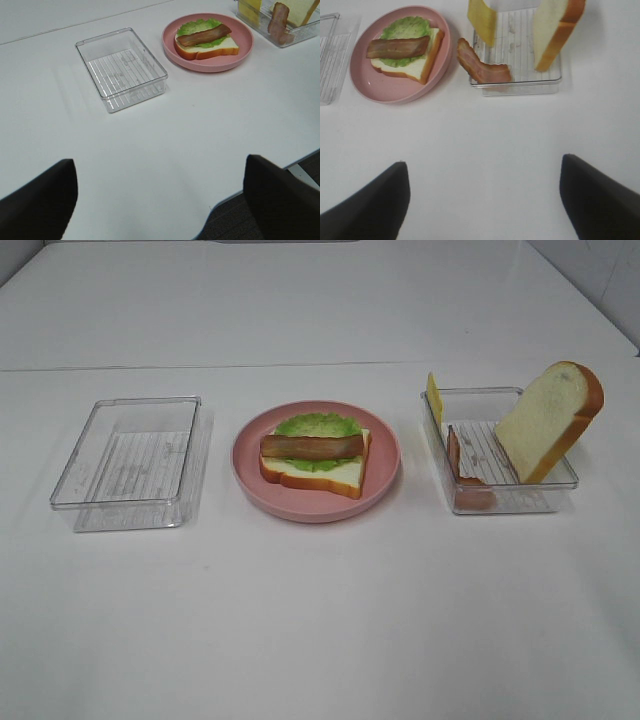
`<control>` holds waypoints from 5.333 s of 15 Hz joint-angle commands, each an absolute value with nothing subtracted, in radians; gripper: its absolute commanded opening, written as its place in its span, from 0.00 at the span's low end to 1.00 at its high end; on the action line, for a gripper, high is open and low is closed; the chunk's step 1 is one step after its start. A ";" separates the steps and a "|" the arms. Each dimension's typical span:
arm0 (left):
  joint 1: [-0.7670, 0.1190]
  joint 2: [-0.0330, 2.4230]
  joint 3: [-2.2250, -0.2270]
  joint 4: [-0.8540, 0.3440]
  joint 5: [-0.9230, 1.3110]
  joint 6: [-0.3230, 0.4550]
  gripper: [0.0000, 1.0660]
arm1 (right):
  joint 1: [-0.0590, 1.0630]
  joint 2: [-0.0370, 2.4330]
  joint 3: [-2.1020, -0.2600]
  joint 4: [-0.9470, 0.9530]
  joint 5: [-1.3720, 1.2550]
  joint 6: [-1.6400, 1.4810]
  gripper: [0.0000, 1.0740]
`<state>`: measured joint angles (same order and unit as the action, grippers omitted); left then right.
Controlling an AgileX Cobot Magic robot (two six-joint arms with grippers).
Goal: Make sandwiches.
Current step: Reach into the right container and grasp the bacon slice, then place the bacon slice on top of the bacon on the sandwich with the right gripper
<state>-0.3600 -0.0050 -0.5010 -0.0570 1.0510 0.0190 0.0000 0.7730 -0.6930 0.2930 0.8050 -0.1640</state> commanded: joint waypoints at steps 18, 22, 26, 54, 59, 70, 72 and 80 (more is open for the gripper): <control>-0.361 -0.030 -0.499 -0.060 1.048 0.019 0.80 | 0.204 1.935 -1.552 0.283 1.148 -0.096 0.71; -0.361 -0.030 -0.499 -0.060 1.048 0.019 0.80 | 0.204 2.055 -1.590 0.254 1.129 -0.097 0.71; -0.361 -0.030 -0.499 -0.060 1.048 0.019 0.80 | 0.204 2.125 -1.591 0.247 1.032 -0.066 0.57; -0.361 -0.030 -0.499 -0.060 1.048 0.019 0.80 | 0.409 2.030 -1.632 0.922 0.713 -0.260 0.00; -0.361 -0.030 -0.499 -0.060 1.048 0.019 0.80 | 0.413 2.168 -1.632 1.107 0.588 -0.266 0.00; -0.361 -0.030 -0.499 -0.060 1.048 0.019 0.80 | 0.365 2.196 -1.633 0.715 0.656 -0.075 0.00; -0.361 -0.030 -0.499 -0.060 1.048 0.019 0.80 | 0.365 2.185 -1.633 0.629 0.670 -0.037 0.00; -0.361 -0.029 -0.499 -0.060 1.048 0.019 0.80 | 0.365 2.166 -1.636 0.524 0.714 0.000 0.59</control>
